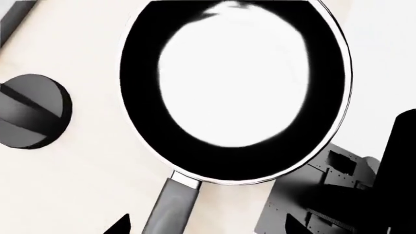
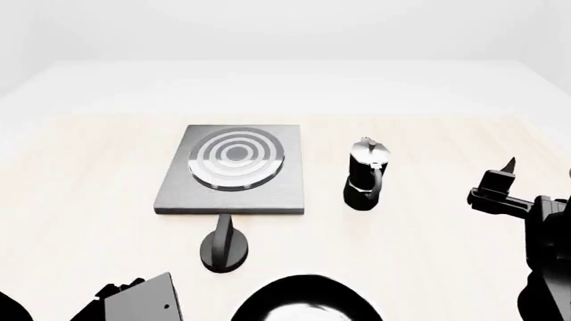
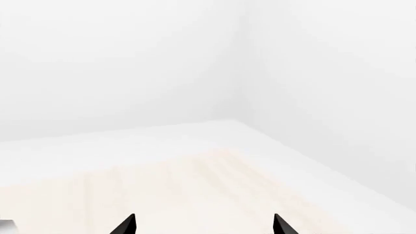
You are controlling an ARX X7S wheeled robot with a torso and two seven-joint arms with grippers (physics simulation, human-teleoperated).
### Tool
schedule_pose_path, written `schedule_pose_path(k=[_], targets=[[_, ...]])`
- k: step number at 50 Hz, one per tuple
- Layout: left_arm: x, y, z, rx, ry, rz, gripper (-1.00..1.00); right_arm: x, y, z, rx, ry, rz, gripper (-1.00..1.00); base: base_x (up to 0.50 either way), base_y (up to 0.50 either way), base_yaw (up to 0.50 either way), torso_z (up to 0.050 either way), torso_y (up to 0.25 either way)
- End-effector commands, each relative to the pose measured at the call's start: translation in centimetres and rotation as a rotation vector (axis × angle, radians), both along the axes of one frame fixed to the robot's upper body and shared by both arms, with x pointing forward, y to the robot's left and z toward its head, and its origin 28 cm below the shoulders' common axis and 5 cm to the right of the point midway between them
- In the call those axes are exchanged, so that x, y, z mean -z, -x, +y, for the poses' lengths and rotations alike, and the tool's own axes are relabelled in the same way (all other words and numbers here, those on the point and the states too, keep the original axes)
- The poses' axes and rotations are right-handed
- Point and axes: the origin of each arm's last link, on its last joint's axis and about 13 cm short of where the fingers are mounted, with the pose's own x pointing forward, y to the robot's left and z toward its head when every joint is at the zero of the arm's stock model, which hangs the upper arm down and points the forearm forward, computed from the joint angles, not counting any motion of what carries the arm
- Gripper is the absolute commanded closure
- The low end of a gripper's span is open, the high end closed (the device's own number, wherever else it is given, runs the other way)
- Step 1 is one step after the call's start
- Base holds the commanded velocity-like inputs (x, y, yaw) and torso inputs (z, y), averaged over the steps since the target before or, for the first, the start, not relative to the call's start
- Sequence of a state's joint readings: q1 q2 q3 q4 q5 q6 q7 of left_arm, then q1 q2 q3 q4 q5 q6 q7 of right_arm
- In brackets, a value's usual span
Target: Turn on the stove and put the frying pan on it.
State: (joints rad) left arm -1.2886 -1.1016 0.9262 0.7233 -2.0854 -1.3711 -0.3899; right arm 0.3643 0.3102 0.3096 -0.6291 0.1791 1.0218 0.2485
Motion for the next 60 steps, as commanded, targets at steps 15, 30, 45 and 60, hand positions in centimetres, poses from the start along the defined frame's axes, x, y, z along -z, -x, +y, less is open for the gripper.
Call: schedule_pose_path(k=[15, 30, 45, 60], targets=[[1.30, 0.51, 0.22, -0.009, -0.011, 0.063, -1.00, 0.11, -0.04, -0.03, 0.018, 0.011, 0.018, -1.00, 0.00, 0.00, 0.00, 0.000, 0.000], [0.92, 0.63, 0.24, -0.021, -0.020, 0.084, -1.00, 0.29, -0.05, -0.06, 0.017, 0.011, 0.023, -1.00, 0.00, 0.00, 0.00, 0.000, 0.000], [0.88, 0.23, 0.58, -0.131, -0.080, 0.085, -1.00, 0.22, -0.07, -0.06, 0.015, 0.012, 0.021, -1.00, 0.00, 0.00, 0.00, 0.000, 0.000], [0.63, -0.07, 0.84, -0.155, -0.098, 0.063, -1.00, 0.07, -0.16, 0.05, 0.010, 0.015, 0.018, -1.00, 0.00, 0.00, 0.00, 0.000, 0.000]])
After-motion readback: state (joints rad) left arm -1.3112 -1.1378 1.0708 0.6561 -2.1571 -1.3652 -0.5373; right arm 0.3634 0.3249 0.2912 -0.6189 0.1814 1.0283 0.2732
